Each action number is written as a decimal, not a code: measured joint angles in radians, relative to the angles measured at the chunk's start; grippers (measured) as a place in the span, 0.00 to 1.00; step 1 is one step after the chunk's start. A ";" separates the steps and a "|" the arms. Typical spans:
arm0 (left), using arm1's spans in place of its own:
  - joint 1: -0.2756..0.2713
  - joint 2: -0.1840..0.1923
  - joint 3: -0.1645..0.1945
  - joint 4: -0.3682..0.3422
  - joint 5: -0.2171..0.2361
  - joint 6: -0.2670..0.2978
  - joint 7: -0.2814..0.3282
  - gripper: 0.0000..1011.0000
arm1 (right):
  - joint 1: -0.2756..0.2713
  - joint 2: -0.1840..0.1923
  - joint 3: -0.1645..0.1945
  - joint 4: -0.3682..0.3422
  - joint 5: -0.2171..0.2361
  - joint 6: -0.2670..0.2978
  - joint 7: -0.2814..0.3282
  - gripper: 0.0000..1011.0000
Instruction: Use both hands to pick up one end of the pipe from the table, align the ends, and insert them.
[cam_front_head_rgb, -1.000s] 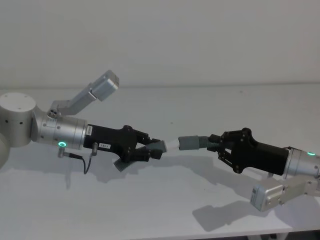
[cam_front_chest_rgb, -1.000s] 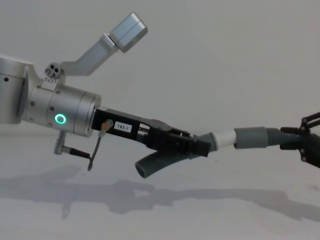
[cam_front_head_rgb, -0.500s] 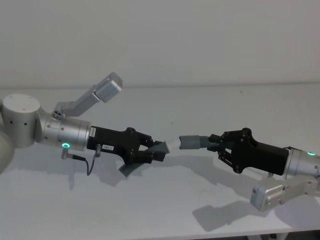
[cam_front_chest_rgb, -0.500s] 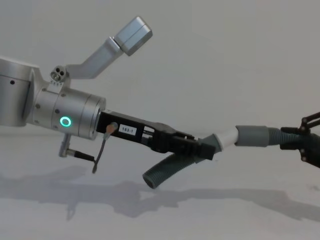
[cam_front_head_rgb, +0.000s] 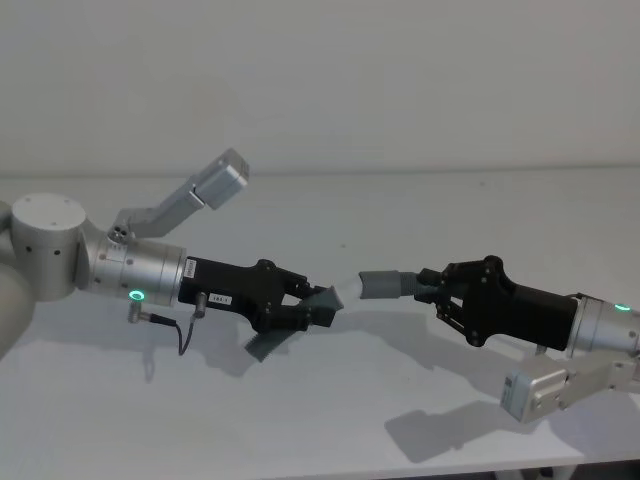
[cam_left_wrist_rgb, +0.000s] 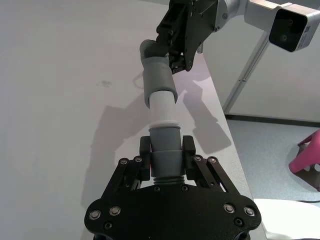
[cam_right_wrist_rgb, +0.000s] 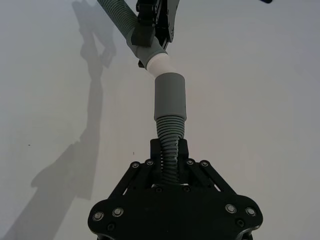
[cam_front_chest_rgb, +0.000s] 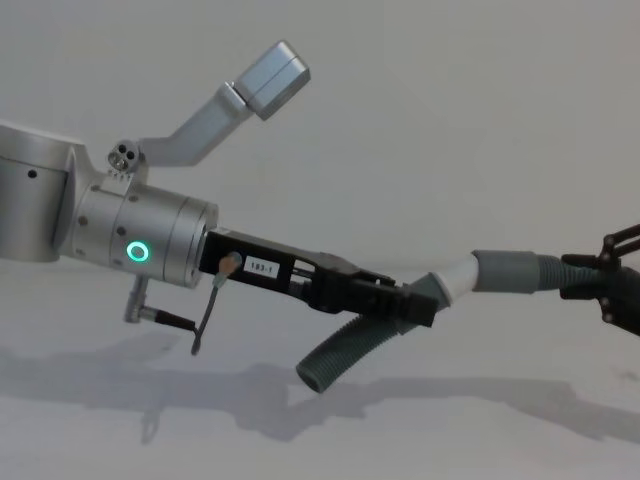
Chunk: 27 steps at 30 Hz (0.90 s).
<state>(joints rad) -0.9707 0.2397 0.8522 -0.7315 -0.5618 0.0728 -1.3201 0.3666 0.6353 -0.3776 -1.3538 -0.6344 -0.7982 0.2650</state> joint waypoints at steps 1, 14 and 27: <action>0.001 0.000 0.001 0.000 -0.001 0.000 0.000 0.34 | 0.000 0.000 0.000 0.000 0.000 0.000 0.000 0.15; 0.005 0.006 0.012 -0.010 -0.011 0.007 0.001 0.34 | 0.000 0.000 0.000 0.000 0.000 0.000 0.000 0.15; -0.006 0.014 0.028 -0.013 -0.015 0.017 -0.009 0.34 | 0.000 0.000 0.000 0.000 0.000 0.000 0.000 0.16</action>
<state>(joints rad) -0.9768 0.2534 0.8806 -0.7446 -0.5767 0.0896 -1.3288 0.3667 0.6352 -0.3777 -1.3538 -0.6344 -0.7984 0.2650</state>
